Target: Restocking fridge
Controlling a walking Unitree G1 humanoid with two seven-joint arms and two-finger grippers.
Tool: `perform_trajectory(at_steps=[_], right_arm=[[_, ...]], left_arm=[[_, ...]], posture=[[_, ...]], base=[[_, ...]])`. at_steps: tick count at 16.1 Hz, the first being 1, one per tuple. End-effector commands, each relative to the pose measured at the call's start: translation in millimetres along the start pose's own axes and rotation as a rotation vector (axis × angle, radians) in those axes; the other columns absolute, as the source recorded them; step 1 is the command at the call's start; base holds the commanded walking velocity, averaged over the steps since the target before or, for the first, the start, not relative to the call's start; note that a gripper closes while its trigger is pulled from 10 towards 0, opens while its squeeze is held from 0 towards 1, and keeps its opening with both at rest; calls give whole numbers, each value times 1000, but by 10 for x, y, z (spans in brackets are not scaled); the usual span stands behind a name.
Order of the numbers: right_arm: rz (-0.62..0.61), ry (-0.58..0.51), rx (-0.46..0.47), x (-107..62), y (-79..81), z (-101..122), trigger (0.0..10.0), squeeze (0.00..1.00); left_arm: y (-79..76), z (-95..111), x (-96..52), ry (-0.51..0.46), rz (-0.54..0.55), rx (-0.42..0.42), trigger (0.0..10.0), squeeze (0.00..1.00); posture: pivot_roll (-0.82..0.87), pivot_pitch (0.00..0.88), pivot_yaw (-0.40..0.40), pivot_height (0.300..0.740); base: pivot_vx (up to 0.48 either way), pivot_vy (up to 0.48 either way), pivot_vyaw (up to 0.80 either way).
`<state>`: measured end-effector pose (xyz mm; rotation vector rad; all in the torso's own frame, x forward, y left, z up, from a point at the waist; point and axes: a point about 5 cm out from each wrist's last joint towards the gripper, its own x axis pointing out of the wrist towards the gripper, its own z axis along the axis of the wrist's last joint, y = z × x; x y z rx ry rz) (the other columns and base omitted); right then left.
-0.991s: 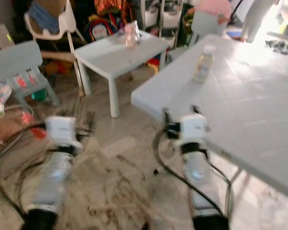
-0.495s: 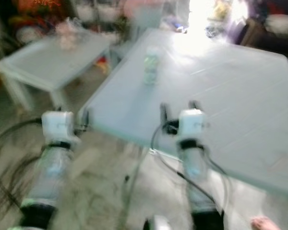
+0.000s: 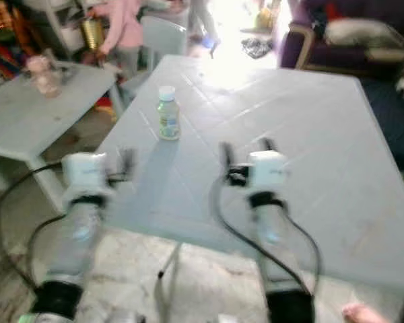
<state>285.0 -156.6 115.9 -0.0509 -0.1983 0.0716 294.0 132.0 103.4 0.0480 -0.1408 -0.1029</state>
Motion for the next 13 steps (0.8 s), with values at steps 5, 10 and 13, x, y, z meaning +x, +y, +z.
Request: perform_trajectory(at_steps=[5,10,13], right_arm=[[49,-41,33,44,114,75,10000,0],[65,-48,39,34,129,75,10000,0],[71,-32,35,-6,142,30,10000,0]], left_arm=[[112,-10,-6,17,30,11,10000,0],[117,16,-13,-5,33,34,10000,0],[120,-9,-46,9,36,38,10000,0]], posture=[[86,32,-32,740],[89,41,-35,740],[91,48,-37,740]], base=[[410,158,0],[217,188,0],[0,0,0]])
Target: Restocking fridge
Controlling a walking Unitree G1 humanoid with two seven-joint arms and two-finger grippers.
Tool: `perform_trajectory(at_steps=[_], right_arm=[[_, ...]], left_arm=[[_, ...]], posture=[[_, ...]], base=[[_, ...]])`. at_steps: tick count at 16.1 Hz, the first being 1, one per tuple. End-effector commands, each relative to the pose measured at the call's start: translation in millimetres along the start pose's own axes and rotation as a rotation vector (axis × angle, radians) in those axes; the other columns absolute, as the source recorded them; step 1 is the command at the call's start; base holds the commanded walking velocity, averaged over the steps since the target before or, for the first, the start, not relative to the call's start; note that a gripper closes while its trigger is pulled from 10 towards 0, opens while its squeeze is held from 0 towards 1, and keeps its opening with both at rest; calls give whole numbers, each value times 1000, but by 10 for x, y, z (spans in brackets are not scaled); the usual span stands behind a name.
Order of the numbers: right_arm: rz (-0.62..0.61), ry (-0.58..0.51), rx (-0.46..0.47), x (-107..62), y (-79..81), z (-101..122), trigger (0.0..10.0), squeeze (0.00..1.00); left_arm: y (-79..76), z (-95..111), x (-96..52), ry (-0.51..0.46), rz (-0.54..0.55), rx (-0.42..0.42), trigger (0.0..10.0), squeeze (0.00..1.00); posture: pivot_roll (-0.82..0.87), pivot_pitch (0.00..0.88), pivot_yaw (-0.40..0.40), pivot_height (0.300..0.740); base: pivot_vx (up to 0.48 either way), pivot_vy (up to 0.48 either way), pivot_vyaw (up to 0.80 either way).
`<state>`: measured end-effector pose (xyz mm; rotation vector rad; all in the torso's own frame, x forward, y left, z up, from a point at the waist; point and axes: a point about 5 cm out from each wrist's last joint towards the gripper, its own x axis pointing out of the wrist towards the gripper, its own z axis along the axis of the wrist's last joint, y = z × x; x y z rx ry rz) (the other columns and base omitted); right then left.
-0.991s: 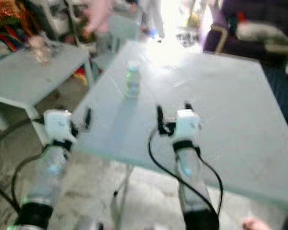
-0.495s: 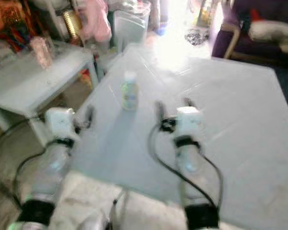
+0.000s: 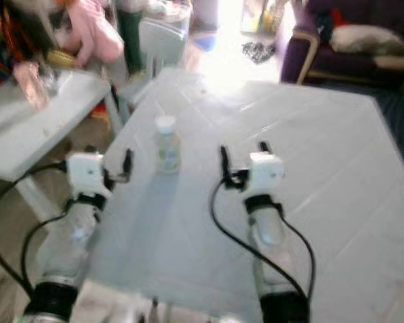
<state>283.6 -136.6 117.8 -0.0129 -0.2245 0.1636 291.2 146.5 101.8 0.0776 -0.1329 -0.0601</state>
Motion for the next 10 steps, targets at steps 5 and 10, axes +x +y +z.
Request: perform_trajectory(at_steps=[5,10], right_arm=[[196,9,26,-14,175,5,10000,0],[244,-51,2,150,172,138,10000,0]], left_arm=[[77,6,-36,3,43,50,10000,0],[142,13,-79,6,64,58,10000,0]], posture=[[98,66,-39,740],[127,79,-47,740]], base=[[0,0,0],[0,0,640]])
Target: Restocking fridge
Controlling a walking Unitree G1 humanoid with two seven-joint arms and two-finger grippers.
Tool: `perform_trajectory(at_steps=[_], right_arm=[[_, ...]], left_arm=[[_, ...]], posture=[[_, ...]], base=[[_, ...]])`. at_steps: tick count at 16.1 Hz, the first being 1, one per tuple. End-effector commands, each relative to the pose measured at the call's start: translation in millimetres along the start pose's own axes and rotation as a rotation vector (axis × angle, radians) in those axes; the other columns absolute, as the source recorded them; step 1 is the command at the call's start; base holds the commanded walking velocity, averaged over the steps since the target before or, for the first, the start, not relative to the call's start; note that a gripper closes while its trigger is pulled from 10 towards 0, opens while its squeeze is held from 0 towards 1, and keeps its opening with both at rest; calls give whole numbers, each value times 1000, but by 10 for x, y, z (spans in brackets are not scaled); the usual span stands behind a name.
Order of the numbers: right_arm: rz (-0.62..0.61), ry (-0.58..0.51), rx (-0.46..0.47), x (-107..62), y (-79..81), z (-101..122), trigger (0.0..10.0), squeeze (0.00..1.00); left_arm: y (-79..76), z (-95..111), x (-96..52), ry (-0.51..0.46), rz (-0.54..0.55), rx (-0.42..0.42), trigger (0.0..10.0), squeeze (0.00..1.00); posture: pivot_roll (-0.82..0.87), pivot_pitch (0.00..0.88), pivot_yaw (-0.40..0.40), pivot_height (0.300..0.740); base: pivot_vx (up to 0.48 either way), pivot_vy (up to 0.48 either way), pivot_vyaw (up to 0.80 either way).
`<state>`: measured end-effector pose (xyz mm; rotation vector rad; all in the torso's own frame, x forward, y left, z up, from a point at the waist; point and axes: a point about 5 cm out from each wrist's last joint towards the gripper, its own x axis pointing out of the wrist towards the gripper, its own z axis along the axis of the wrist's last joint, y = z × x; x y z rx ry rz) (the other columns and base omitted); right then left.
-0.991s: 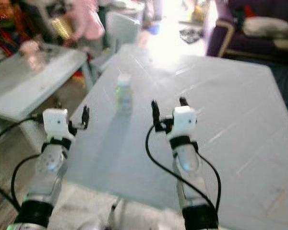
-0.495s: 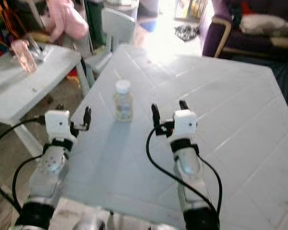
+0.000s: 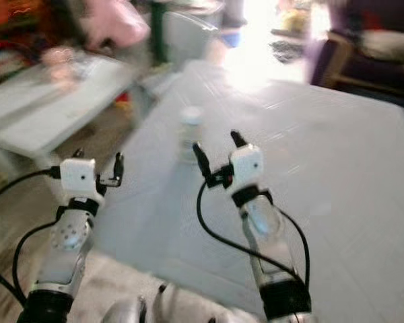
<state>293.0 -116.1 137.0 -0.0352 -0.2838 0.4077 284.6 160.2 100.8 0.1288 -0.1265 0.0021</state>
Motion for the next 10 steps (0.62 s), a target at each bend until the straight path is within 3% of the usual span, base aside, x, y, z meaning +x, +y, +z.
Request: perform_trajectory(at_steps=[1,7,10], right_arm=[[-9,6,-17,-15,-9,-12,10000,0],[-31,-36,-18,-40,67,88,10000,0],[-128,-38,-45,-25,-76,122,10000,0]], left_arm=[[9,28,-7,-5,10,2,10000,0],[-2,32,-13,1,-6,1,10000,0],[4,36,-8,4,-12,3,10000,0]], posture=[[128,81,-48,740],[120,92,-36,740],[123,97,-32,740]], base=[[0,0,488],[0,0,0],[0,0,0]])
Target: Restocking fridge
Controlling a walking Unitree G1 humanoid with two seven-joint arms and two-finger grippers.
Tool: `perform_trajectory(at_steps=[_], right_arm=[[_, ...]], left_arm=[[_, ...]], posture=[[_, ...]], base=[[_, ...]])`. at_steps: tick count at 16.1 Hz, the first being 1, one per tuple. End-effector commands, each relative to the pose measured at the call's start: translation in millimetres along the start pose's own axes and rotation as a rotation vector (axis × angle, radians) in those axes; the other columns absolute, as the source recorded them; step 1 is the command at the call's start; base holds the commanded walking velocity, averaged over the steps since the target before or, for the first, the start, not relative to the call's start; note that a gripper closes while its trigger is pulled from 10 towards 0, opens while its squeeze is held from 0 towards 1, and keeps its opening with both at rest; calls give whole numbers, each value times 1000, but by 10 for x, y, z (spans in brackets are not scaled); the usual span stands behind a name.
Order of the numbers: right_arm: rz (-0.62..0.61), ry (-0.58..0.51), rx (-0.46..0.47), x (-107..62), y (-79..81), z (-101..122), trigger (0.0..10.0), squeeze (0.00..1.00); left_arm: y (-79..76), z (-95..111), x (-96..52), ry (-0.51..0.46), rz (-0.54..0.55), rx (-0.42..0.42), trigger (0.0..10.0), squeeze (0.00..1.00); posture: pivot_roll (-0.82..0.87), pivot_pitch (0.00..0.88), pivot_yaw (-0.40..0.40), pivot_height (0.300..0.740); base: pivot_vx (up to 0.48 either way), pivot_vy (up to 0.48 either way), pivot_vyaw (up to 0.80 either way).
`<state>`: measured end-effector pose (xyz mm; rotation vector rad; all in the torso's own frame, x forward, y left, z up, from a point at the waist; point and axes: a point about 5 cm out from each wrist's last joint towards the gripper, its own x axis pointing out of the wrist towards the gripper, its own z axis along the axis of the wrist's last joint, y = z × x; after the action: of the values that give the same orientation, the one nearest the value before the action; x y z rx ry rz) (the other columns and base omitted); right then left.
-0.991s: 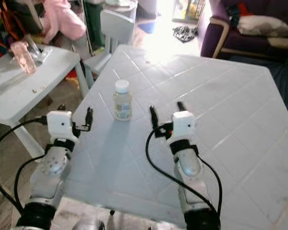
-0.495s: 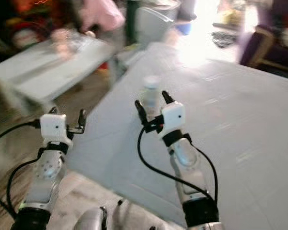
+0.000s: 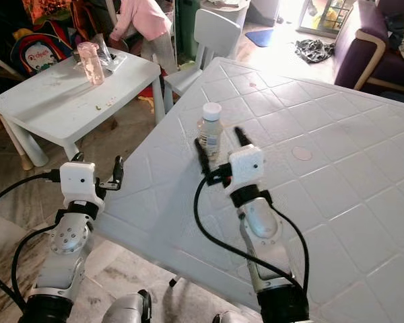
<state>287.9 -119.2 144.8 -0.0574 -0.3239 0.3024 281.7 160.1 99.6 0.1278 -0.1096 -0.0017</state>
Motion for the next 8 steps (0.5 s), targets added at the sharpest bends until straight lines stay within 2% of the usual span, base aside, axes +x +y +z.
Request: perform_trajectory(at_steps=[1,3,8], right_arm=[[-26,-2,0,67,-104,28,10000,0],[1,-1,-1,137,-102,32,10000,0],[24,10,11,485,-87,17,10000,0]], left_arm=[[-1,43,17,-11,-11,4,10000,0],[-10,42,12,-9,-17,3,10000,0],[-10,35,-35,2,-30,15,10000,0]], posture=[[123,97,-32,740],[123,104,-28,740],[160,121,-29,740]], base=[[0,0,0],[0,0,0],[0,0,0]])
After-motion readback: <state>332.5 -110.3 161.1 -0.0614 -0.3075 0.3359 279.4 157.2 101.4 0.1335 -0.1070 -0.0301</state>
